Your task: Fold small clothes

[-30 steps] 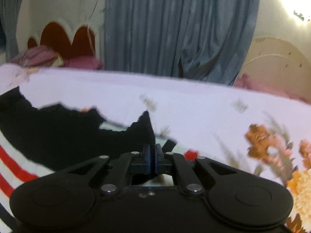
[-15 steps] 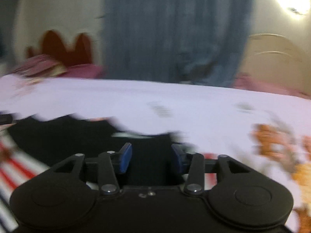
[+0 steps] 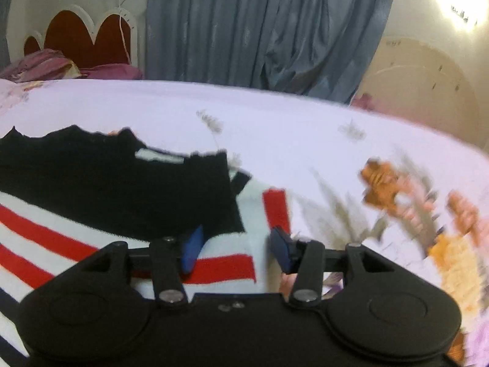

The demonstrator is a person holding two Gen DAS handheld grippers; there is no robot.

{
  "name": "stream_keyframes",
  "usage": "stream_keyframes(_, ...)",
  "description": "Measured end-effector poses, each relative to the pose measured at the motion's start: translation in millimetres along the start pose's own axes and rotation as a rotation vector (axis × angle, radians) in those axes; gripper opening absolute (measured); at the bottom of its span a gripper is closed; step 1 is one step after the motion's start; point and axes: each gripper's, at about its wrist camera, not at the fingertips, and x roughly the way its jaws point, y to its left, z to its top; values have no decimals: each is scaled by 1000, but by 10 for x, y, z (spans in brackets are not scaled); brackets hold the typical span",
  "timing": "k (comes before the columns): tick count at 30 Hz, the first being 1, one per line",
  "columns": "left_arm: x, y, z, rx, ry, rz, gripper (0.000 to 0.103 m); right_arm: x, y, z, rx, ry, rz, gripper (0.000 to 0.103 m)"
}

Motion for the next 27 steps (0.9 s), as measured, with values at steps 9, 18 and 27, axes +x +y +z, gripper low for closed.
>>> stream_keyframes(9, -206, -737, -215, 42, 38, -144, 75, -273, 913, -191, -177, 5, 238, 42)
stream_keyframes(18, -443, 207, -547, -61, 80, -19, 76, -539, 100, -531, -77, 83, 61, 43)
stream_keyframes(27, -795, -731, -604, -12, 69, -111, 75, -842, 1089, -607, -133, 22, 215, 38)
